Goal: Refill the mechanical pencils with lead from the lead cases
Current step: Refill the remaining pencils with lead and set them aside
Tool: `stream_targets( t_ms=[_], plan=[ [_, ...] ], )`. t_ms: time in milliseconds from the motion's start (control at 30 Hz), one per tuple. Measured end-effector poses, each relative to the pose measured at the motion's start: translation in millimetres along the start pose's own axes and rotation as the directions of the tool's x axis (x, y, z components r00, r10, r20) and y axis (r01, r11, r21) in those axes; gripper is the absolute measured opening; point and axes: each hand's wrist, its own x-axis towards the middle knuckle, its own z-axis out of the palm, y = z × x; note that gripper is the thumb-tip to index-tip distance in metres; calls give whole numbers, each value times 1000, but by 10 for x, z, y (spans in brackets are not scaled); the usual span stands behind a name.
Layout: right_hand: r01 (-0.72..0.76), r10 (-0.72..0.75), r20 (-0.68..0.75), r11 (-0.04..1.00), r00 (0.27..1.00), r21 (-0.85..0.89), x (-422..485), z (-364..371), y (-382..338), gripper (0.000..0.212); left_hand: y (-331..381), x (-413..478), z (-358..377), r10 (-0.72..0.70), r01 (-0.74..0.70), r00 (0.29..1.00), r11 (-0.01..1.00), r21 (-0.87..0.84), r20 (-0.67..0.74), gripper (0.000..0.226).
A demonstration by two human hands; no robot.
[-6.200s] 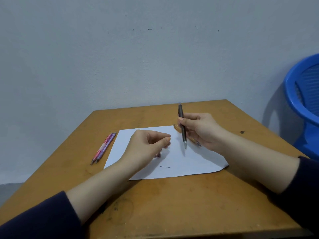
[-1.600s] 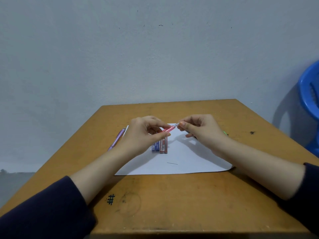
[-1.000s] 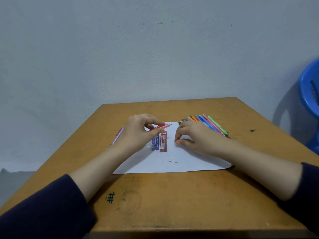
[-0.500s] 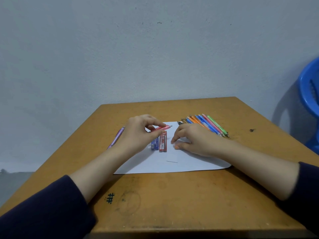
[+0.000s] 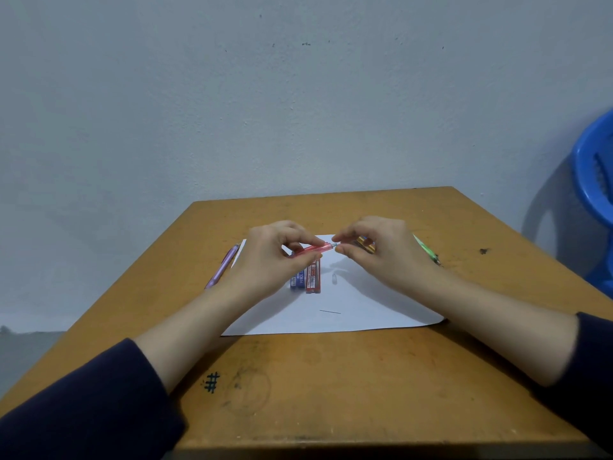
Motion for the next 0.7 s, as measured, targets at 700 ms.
stream_targets(
  t_ms=[700],
  plan=[
    [-94, 93, -25, 995, 995, -34, 37, -54, 19, 8, -29, 29, 10, -19, 19, 1000, 1000, 1, -9, 14]
  ],
)
